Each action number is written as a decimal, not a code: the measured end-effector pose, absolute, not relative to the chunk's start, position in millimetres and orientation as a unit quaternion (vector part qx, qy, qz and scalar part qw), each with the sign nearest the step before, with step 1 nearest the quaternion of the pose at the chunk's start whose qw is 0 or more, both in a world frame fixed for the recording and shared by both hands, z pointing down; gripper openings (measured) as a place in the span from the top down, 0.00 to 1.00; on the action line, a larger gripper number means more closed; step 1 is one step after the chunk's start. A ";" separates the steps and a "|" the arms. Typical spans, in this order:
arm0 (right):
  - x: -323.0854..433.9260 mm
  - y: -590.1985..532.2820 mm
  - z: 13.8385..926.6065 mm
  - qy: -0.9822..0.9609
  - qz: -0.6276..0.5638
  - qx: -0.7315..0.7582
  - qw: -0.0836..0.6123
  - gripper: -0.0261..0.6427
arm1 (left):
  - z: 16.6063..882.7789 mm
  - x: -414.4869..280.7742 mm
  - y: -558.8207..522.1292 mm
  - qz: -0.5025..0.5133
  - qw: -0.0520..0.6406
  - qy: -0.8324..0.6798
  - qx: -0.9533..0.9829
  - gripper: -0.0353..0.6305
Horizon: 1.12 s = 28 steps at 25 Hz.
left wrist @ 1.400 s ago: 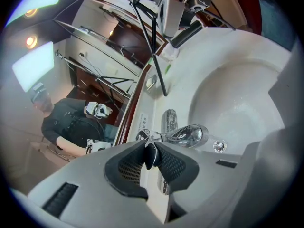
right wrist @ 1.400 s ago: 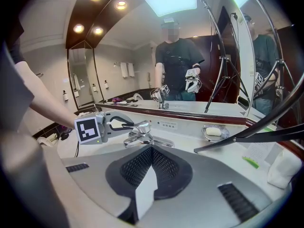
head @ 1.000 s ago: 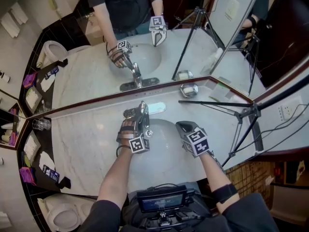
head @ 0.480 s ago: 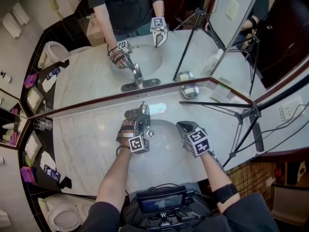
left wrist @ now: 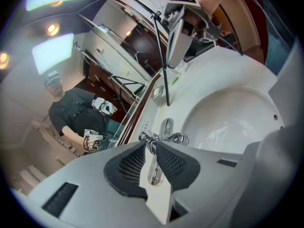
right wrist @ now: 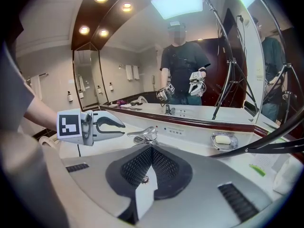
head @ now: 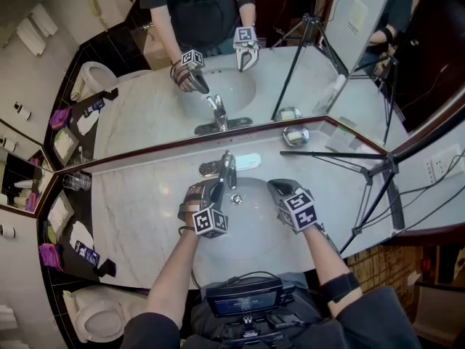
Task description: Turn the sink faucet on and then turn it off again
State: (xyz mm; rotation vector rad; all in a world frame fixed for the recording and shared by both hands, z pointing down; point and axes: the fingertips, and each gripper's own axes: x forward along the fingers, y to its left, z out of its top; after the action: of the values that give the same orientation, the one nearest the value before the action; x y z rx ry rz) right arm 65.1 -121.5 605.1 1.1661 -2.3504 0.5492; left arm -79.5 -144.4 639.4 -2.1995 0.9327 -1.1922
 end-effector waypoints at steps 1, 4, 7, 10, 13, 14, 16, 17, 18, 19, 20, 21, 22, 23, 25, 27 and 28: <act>63.7 -121.0 604.6 -0.854 0.198 0.423 0.229 0.93 | 632.1 -82.5 -141.7 -0.425 0.222 0.348 -0.806 0.85; 57.8 -119.7 599.9 -0.857 0.195 0.419 0.227 0.93 | 606.4 -90.5 -135.1 -0.383 0.172 0.371 -0.828 0.94; 55.0 -118.6 599.7 -0.860 0.190 0.416 0.225 0.93 | 582.7 -96.9 -125.3 -0.326 0.086 0.382 -0.860 0.94; 53.3 -116.3 595.4 -0.863 0.187 0.414 0.222 0.93 | 565.2 -107.1 -112.3 -0.262 -0.003 0.378 -0.888 0.94; 52.3 -113.5 588.3 -0.864 0.183 0.415 0.220 0.93 | 546.7 -122.0 -100.6 -0.185 -0.103 0.386 -0.898 0.94; 52.2 -112.2 585.0 -0.863 0.182 0.416 0.220 0.93 | 543.9 -128.3 -97.5 -0.166 -0.130 0.392 -0.896 0.94; 54.9 -110.1 584.1 -0.864 0.180 0.416 0.219 0.93 | 542.0 -138.3 -90.7 -0.147 -0.159 0.400 -0.891 0.94; 57.4 -109.3 586.6 -0.864 0.180 0.416 0.218 0.93 | 541.9 -141.9 -87.0 -0.144 -0.167 0.402 -0.889 0.94; 59.6 -108.4 588.8 -0.865 0.180 0.416 0.217 0.93 | 542.1 -145.1 -83.3 -0.143 -0.173 0.405 -0.886 0.94; 61.4 -107.3 590.1 -0.865 0.179 0.415 0.217 0.93 | 542.1 -148.0 -79.8 -0.140 -0.181 0.407 -0.884 0.94; 62.9 -106.0 590.5 -0.865 0.178 0.416 0.217 0.93 | 542.0 -150.6 -76.4 -0.136 -0.188 0.410 -0.882 0.94; 64.0 -104.6 590.4 -0.865 0.178 0.416 0.216 0.93 | 541.7 -152.7 -73.3 -0.132 -0.194 0.412 -0.881 0.94; 64.6 -103.1 589.9 -0.866 0.177 0.416 0.215 0.93 | 541.3 -154.4 -70.5 -0.129 -0.198 0.414 -0.879 0.94; 65.0 -101.7 589.4 -0.866 0.177 0.416 0.213 0.93 | 541.0 -155.8 -68.2 -0.126 -0.199 0.415 -0.878 0.94; 66.1 -100.0 589.1 -0.867 0.175 0.416 0.212 0.93 | 541.0 -157.8 -65.1 -0.125 -0.198 0.420 -0.877 0.94; 67.9 -99.4 589.0 -0.868 0.171 0.417 0.211 0.93 | 541.1 -157.8 -62.6 -0.125 -0.193 0.424 -0.876 0.94; 68.2 -99.1 588.6 -0.868 0.169 0.417 0.210 0.93 | 541.2 -157.0 -61.3 -0.127 -0.188 0.425 -0.876 0.94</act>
State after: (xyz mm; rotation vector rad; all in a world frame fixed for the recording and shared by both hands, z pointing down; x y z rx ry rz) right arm 68.2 -99.1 588.6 1.1587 -2.4148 0.4691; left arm -157.0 -61.3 541.2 -3.1408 1.5234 -0.4551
